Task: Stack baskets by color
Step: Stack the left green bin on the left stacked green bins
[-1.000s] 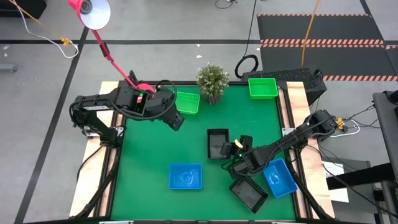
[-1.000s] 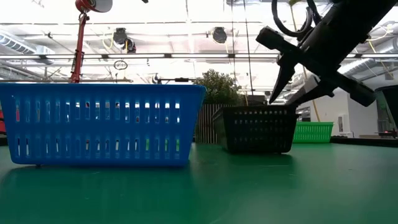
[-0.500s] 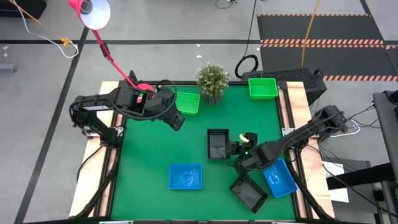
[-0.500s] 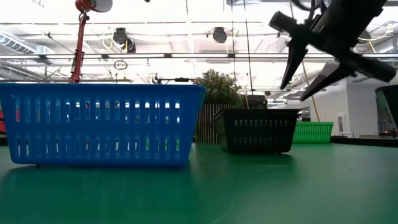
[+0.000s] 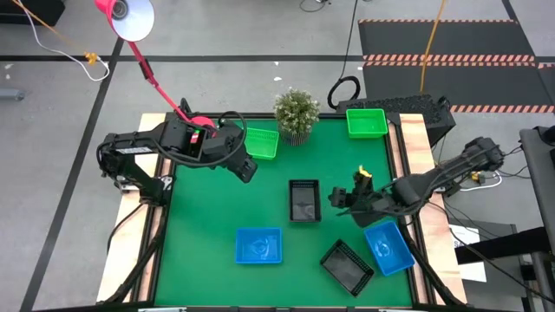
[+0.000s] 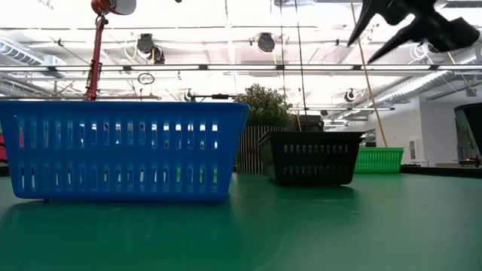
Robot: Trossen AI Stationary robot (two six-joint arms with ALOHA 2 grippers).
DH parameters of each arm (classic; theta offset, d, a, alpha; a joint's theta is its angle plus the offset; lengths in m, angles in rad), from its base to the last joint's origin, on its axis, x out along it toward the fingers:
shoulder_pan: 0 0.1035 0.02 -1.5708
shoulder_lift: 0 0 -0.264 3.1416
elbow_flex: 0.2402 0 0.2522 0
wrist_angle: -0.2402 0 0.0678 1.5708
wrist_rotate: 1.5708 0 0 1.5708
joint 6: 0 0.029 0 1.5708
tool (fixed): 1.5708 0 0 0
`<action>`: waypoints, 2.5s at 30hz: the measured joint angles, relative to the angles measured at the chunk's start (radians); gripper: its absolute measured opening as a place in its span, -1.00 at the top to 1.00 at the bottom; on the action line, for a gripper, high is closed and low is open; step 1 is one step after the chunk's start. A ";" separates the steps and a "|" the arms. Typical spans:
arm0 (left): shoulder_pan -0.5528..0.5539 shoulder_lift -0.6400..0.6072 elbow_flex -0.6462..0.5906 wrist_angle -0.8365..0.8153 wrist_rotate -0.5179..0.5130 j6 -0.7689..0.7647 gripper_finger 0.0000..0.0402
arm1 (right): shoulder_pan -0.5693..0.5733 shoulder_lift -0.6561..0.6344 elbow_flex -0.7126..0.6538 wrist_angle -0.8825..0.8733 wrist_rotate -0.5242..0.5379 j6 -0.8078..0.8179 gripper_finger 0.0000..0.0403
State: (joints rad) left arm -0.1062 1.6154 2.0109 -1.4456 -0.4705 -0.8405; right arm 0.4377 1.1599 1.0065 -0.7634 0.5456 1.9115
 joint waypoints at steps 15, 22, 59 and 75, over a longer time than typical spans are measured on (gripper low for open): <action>0.000 0.000 0.000 0.006 0.025 0.043 -0.16 | -0.036 -0.104 0.334 -0.303 -0.199 -0.260 0.18; 0.000 0.000 0.000 0.008 0.037 0.044 -0.16 | -0.066 -0.086 0.504 -0.441 -0.366 -0.411 0.18; 0.052 -0.003 -0.033 0.051 0.213 0.208 -0.15 | 0.000 -0.020 0.559 -0.372 0.010 -1.466 0.18; 0.152 -0.056 -0.053 0.004 0.291 0.809 -0.15 | -0.026 -0.021 0.544 -0.280 0.034 -1.470 0.18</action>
State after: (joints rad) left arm 0.0455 1.5599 1.9575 -1.4412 -0.1796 -0.0320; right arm 0.4121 1.1385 1.5508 -1.0430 0.5792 0.4413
